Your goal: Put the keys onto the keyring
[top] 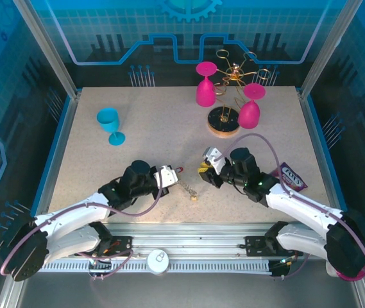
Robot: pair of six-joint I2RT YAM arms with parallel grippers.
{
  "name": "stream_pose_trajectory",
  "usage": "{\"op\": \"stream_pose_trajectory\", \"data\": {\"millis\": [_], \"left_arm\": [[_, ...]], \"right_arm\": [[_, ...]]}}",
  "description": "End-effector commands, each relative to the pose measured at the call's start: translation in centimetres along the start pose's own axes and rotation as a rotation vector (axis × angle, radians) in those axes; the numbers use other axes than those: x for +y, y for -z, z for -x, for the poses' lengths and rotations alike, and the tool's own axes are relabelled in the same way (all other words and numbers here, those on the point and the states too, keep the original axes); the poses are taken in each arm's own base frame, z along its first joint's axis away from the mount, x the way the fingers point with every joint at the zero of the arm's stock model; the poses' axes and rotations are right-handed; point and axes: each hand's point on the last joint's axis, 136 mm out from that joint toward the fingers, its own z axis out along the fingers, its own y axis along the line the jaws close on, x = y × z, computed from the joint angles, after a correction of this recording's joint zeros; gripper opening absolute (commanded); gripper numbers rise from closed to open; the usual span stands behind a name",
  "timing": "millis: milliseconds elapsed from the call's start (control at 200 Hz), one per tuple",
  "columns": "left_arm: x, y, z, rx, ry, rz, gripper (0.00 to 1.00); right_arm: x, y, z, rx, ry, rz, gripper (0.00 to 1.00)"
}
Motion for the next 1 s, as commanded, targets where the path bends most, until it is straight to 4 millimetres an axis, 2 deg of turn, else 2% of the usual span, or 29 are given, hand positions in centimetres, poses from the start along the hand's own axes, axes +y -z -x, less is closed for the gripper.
{"op": "stream_pose_trajectory", "data": {"millis": [0, 180, 265, 445, 495, 515, 730, 951, 981, 991], "left_arm": [[-0.8, 0.2, 0.6, 0.022, 0.133, -0.063, 0.0], [-0.7, 0.0, 1.6, 0.028, 0.299, -0.075, 0.0], [-0.5, -0.1, 2.2, 0.008, 0.368, -0.074, 0.0], [1.9, -0.4, 3.2, -0.015, 0.572, 0.038, 0.0], [2.9, -0.4, 3.3, -0.012, 0.643, 0.085, 0.0], [3.3, -0.4, 3.4, -0.014, 0.674, 0.103, 0.0], [6.4, 0.2, 3.9, -0.012, 1.055, 0.276, 0.0], [7.7, 1.5, 5.2, 0.003, 1.318, 0.354, 0.0], [7.9, 1.7, 5.6, -0.008, 1.342, 0.356, 0.0], [7.9, 1.8, 5.7, -0.009, 1.348, 0.356, 0.0]], "right_arm": [[0.9, 0.8, -2.2, 0.162, -0.303, 0.01, 0.24], [2.4, 0.1, -1.7, 0.212, -0.494, 0.084, 0.23], [2.2, -0.1, -1.0, 0.224, -0.534, 0.072, 0.23], [1.4, 0.4, 0.9, 0.234, -0.527, 0.025, 0.23], [1.1, 0.7, 0.5, 0.252, -0.527, -0.002, 0.22], [0.8, 1.0, 1.8, 0.226, -0.517, -0.01, 0.21], [1.1, 3.3, 4.6, 0.166, -0.38, -0.011, 0.21], [4.3, 3.7, 5.5, 0.074, -0.12, 0.101, 0.19], [4.8, 3.8, 6.1, 0.042, -0.079, 0.12, 0.18], [4.9, 3.6, 5.4, 0.052, -0.075, 0.123, 0.18]]}}
